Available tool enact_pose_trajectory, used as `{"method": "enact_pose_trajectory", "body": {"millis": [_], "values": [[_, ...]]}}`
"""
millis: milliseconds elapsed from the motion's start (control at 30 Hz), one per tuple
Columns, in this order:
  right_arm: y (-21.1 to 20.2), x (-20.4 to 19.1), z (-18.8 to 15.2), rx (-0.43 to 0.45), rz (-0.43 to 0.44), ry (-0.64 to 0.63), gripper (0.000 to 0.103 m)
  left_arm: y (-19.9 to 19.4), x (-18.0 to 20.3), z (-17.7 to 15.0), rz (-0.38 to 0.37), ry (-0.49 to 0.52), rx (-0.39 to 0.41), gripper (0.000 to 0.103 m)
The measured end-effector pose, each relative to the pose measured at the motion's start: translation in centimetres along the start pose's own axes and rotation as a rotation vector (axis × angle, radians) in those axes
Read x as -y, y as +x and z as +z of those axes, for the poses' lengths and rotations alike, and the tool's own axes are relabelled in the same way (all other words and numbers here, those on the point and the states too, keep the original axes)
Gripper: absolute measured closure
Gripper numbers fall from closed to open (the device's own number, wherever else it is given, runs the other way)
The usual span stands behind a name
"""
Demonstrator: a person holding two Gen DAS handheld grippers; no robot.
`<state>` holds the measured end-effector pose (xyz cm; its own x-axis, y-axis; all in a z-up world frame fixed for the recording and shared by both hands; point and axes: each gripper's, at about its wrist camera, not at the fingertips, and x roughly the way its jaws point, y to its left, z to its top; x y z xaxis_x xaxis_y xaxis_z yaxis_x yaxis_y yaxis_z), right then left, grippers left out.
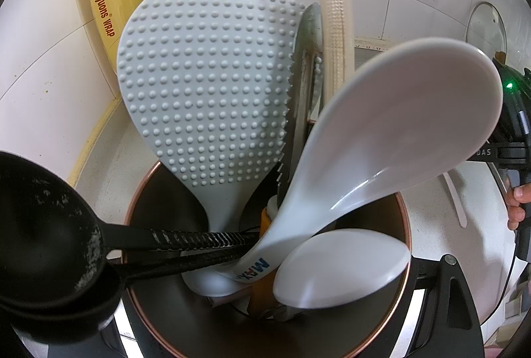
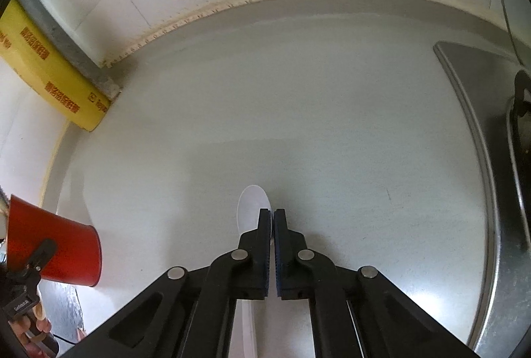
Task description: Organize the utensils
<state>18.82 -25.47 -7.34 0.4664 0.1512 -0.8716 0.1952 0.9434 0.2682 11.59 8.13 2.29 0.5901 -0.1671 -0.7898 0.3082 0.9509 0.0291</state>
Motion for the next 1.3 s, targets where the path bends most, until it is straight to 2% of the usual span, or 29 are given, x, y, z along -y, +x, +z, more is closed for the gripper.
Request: {"method": "enact_pose_trajectory", "body": {"millis": [267,367,600,933,1133,1300], "values": [[-3.6,-0.6,-0.3,0.078,0.007,-0.007,0.101,0.2,0.0,-0.2,-0.008,-0.007,-0.013,0.013],[-6.2,-1.6,0.2,0.162,0.032,-0.009,0.101,0.3,0.1,-0.3,-0.005,-0.005,-0.015,0.013],[-10.9,-6.8,1.6,0.355,0.137,-0.083,0.101,0.1,0.2,-0.6,-0.006,-0.008,-0.011,0.013],[-13.8,-14.8,2.7,0.48,0.328,-0.207,0.101,0.3,-0.3,-0.7,-0.011,-0.005,-0.01,0.013],[-15.2,-19.9,3.2,0.555,0.436,-0.325,0.101,0.2,-0.7,-0.7,-0.012,-0.004,-0.01,0.013],[-15.1,-24.0,3.5,0.585,0.49,-0.424,0.101,0.1,-0.8,-0.8,-0.013,-0.003,-0.01,0.013]]}}
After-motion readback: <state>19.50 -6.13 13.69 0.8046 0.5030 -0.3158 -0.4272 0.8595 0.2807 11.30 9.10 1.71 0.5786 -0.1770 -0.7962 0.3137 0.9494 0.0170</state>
